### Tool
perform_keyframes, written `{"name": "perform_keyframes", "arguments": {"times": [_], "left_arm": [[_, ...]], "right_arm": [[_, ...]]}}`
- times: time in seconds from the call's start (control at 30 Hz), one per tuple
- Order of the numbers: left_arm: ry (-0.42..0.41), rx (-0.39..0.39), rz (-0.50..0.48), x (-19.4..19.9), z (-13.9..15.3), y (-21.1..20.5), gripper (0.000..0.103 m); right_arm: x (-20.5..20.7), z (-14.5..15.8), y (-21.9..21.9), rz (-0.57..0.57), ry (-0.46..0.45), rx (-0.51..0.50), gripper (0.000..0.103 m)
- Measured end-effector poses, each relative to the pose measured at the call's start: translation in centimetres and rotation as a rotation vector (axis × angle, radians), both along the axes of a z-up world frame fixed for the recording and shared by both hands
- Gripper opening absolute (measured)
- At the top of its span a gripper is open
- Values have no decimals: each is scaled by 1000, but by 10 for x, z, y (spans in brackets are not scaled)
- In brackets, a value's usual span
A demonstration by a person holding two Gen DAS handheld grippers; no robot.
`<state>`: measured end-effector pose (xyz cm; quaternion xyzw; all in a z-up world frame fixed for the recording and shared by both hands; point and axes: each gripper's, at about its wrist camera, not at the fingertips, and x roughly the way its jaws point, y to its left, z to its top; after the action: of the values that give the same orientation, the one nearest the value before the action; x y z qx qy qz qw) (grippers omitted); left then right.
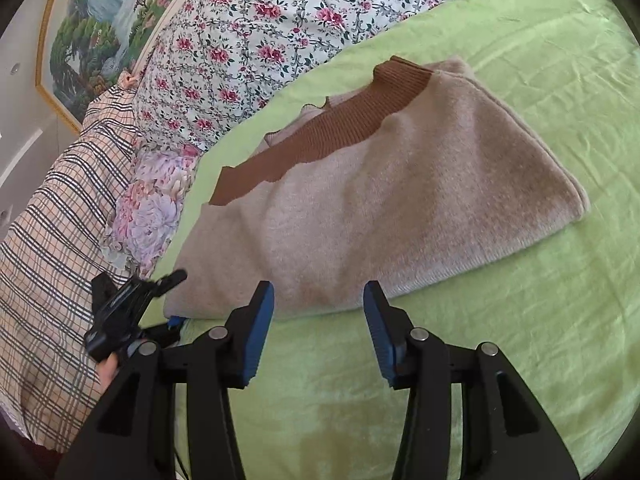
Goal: Fold small clothes
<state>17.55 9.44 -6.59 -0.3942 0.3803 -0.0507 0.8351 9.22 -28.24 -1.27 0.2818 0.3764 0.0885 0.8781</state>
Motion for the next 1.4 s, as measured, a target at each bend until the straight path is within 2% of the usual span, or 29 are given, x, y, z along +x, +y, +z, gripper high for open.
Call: {"name": "perform_keyframes", "arguments": {"times": [0.07, 0.13, 0.17, 0.3, 0.4, 0.5, 0.53, 0.6, 0.63, 0.77, 0.9, 0.93, 0.97, 1.0, 1.03, 1.07, 1.23, 1.33, 1.4], "left_arm": [[12, 24, 22, 15, -4, 8, 21], [3, -2, 12, 24, -3, 13, 14], [-10, 15, 7, 26, 3, 11, 11], [-112, 150, -71, 25, 46, -23, 9], [-193, 218, -192, 26, 80, -67, 9], [-238, 272, -305, 25, 94, -116, 8], [-247, 291, -351, 25, 95, -137, 8], [-244, 309, -414, 26, 88, -165, 8], [-233, 317, -441, 27, 83, -179, 8], [-181, 325, -510, 33, 56, -213, 7], [-179, 344, -523, 34, 50, -220, 7], [-182, 344, -525, 34, 52, -220, 7], [-184, 345, -526, 34, 53, -220, 7], [-185, 350, -527, 32, 55, -218, 7], [-188, 357, -529, 32, 59, -219, 7], [-193, 364, -529, 32, 63, -221, 7], [-260, 324, -565, 39, 94, -251, 7], [-278, 285, -606, 43, 100, -282, 8], [-260, 264, -636, 51, 91, -306, 8]], "right_arm": [[7, 3, -2, 8, -6, 3, 48], [16, 6, -6, 12, -14, 11, 48], [19, 8, -8, 13, -16, 13, 48], [43, 19, -32, 14, -27, 36, 48], [68, 25, -51, 45, -1, 78, 48], [91, 28, -62, 86, 17, 139, 49], [102, 28, -65, 114, 25, 184, 51], [121, 27, -67, 154, 43, 242, 77], [129, 26, -67, 172, 47, 258, 80], [164, 12, -54, 258, 111, 314, 81], [193, -6, -29, 305, 171, 265, 81], [200, -9, -23, 305, 185, 241, 79], [206, -11, -18, 300, 195, 214, 58], [212, -11, -15, 295, 204, 191, 30], [216, -7, -14, 293, 193, 188, 26], [218, 2, -15, 296, 169, 176, 18], [209, 62, -36, 310, 31, 47, 16], [200, 74, -63, 282, 22, -36, 16], [196, 67, -84, 262, 51, -96, 16]]}}
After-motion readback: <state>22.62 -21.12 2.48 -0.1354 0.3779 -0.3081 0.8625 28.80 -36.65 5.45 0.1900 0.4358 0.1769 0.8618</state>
